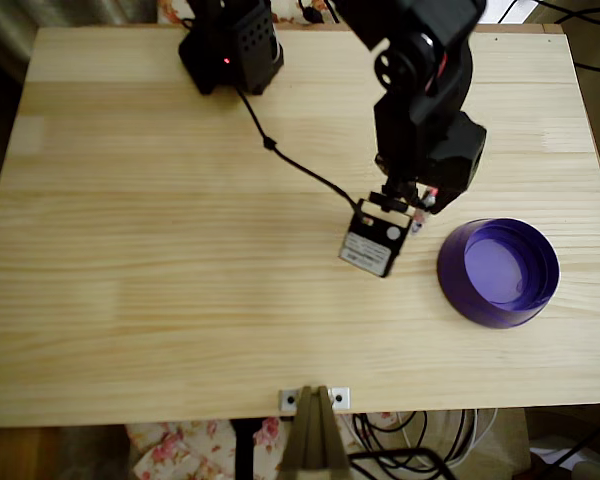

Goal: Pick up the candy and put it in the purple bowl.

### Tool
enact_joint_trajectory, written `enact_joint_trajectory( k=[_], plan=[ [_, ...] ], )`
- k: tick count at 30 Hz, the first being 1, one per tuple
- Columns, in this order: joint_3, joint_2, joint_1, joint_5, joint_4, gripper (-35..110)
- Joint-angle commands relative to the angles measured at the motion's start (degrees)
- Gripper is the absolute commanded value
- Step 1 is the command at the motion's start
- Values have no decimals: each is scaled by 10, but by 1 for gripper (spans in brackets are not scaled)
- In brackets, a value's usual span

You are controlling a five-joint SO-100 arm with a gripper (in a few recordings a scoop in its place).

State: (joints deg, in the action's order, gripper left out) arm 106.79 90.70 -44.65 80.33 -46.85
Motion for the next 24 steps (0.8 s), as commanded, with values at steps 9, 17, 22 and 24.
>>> enact_joint_trajectory(
  k=[9,17,22,24],
  plan=[
    [35,78,-3,-180,216,0],
    [-22,27,-13,-271,266,0],
    [-62,-21,-32,-330,313,0],
    [-85,-40,-37,-347,316,0]
  ],
)
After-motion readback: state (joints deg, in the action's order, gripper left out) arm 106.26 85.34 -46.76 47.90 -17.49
